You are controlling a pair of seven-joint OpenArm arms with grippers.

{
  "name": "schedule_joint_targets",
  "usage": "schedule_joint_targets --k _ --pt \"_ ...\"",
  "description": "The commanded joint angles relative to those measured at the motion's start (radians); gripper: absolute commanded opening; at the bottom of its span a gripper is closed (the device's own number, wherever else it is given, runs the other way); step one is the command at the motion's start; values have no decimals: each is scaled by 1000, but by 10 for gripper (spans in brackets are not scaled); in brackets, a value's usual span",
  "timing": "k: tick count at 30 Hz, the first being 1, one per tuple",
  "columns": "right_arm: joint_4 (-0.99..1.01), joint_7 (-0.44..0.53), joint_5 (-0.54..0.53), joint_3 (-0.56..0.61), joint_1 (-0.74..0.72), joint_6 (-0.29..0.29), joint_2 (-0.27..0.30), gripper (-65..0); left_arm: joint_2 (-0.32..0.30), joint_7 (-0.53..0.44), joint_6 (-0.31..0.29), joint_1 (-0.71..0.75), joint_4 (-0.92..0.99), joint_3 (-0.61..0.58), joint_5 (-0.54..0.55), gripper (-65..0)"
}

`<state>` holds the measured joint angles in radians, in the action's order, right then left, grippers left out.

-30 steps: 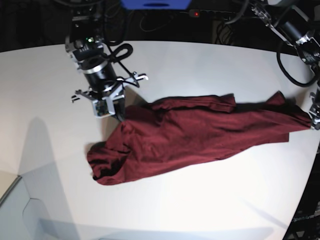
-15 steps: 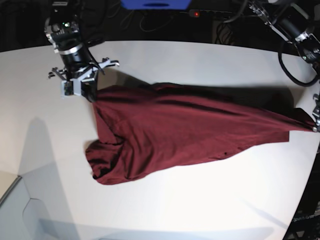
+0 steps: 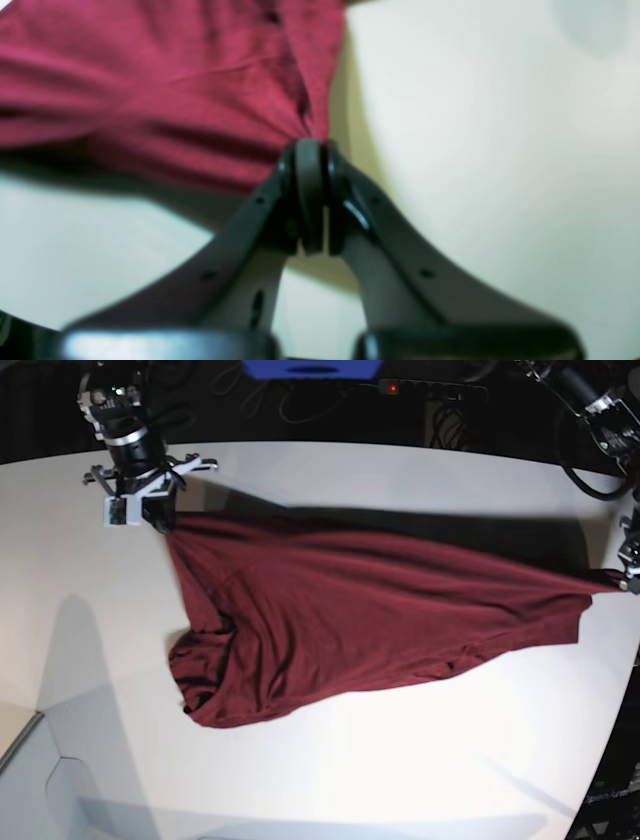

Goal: Layout the t-shirt on the table in an organized manner, then fold the t-shirt properly
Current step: 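Drag the shirt corner with the right gripper away from the left gripper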

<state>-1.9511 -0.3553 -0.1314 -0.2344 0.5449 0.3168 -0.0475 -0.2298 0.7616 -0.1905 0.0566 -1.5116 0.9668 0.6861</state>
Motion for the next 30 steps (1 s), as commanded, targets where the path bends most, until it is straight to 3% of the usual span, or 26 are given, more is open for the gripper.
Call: schedule_joint_targets --k 1,11,17,30 --pt "-14 23 -7 -6 4 2 1 -650 -19 -20 -7 -4 -14 4 19 -648" --pt "-14 29 -9 -29 43 2 -27 -650 -6 -20 -7 41 21 5 13 -648" --pt "-12 28 -95 -81 53 2 -25 -650 -1 -20 -7 65 36 7 7 -648" --pt "155 29 -95 -73 53 2 -25 -650 -6 -11 -7 105 147 4 17 -648"
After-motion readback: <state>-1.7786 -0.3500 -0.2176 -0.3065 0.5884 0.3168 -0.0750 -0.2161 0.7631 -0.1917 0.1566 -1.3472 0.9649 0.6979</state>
